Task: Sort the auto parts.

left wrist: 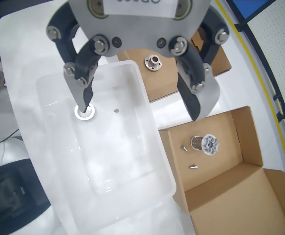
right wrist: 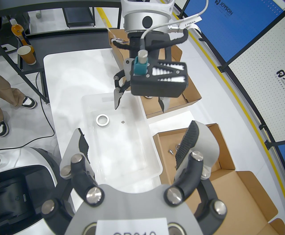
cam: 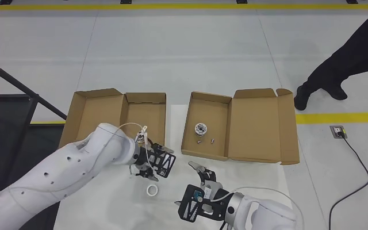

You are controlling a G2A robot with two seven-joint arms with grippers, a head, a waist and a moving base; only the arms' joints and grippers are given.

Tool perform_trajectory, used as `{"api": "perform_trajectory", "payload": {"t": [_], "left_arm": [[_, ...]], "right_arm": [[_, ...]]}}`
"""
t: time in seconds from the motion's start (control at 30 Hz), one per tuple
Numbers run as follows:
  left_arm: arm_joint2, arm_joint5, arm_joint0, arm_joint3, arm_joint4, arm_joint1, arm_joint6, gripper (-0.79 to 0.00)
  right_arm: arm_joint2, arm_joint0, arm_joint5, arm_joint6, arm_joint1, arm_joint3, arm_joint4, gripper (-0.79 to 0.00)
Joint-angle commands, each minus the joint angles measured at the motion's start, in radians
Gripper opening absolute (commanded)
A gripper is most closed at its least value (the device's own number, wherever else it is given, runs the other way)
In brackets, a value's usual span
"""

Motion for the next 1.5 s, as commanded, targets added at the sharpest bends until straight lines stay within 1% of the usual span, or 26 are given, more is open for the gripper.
{"api": "perform_trajectory", "payload": {"t": [0.0,0.03,0.07,0.1,0.13,0.2,0.23,0.37,0.4,0.5,0.6,0.67,0.83,1.0,1.03,1.27,1.3,1.47], "left_arm": [[0.041,0.000,-0.011,-0.012,-0.034,0.007,-0.075,0.000],[0.060,0.000,-0.016,-0.017,-0.056,0.009,-0.103,0.000],[0.061,0.000,-0.010,-0.024,-0.071,0.010,-0.136,-0.025],[0.061,0.000,0.000,-0.030,-0.085,0.011,-0.169,-0.071],[0.061,0.000,0.007,-0.031,-0.108,0.011,-0.192,-0.089],[0.061,0.000,0.015,-0.034,-0.150,0.010,-0.240,-0.095],[0.061,0.000,0.018,-0.032,-0.178,0.009,-0.257,-0.080],[0.061,0.000,0.039,-0.051,-0.243,0.000,-0.394,-0.089],[0.061,0.000,0.040,-0.055,-0.264,-0.004,-0.433,-0.108],[0.061,0.000,0.050,-0.060,-0.325,-0.014,-0.525,-0.120],[0.061,0.000,0.059,-0.053,-0.351,-0.028,-0.646,-0.175],[0.061,0.000,0.068,-0.040,-0.383,-0.040,-0.693,-0.175],[0.061,0.005,0.073,0.002,-0.409,-0.068,-0.744,-0.212],[0.061,0.022,0.093,0.030,-0.400,-0.094,-0.776,-0.194],[0.061,0.025,0.098,0.034,-0.398,-0.100,-0.778,-0.182],[0.061,0.029,0.131,0.110,-0.366,-0.147,-0.804,-0.188],[0.061,0.031,0.137,0.120,-0.361,-0.155,-0.807,-0.175],[0.061,0.036,0.147,0.167,-0.341,-0.188,-0.779,-0.200]], "right_arm": [[0.000,0.000,0.000,0.000,0.000,0.000,0.000,0.000],[0.000,0.000,0.000,0.000,0.000,0.000,0.000,0.000],[0.000,0.000,0.000,0.000,0.000,0.000,0.000,0.000],[0.000,0.000,0.000,0.000,0.000,0.000,0.000,0.000],[0.000,0.000,0.000,0.000,0.000,0.000,0.000,0.000],[0.000,0.000,0.000,0.000,0.000,0.000,0.000,0.000],[0.000,0.000,0.000,0.000,0.000,0.000,0.000,0.000],[0.000,0.000,0.000,0.000,0.000,0.000,0.000,0.000],[0.000,0.000,0.000,0.000,0.000,0.000,0.000,0.000],[0.000,0.000,0.000,0.000,0.000,0.000,0.000,0.000],[0.000,0.000,0.000,0.000,0.000,0.000,0.000,0.000],[0.000,0.000,0.000,0.000,0.000,0.000,0.000,0.000],[0.000,0.000,0.000,0.000,0.000,0.000,0.000,0.000],[0.000,0.000,0.000,0.000,0.000,0.000,0.000,0.000],[0.000,0.000,0.000,0.000,0.000,0.000,0.000,0.000],[0.000,0.000,0.000,0.000,0.000,0.000,0.000,0.000],[0.000,0.000,0.000,0.000,0.000,0.000,0.000,0.000],[0.000,0.000,0.000,0.000,0.000,0.000,0.000,0.000]]}}
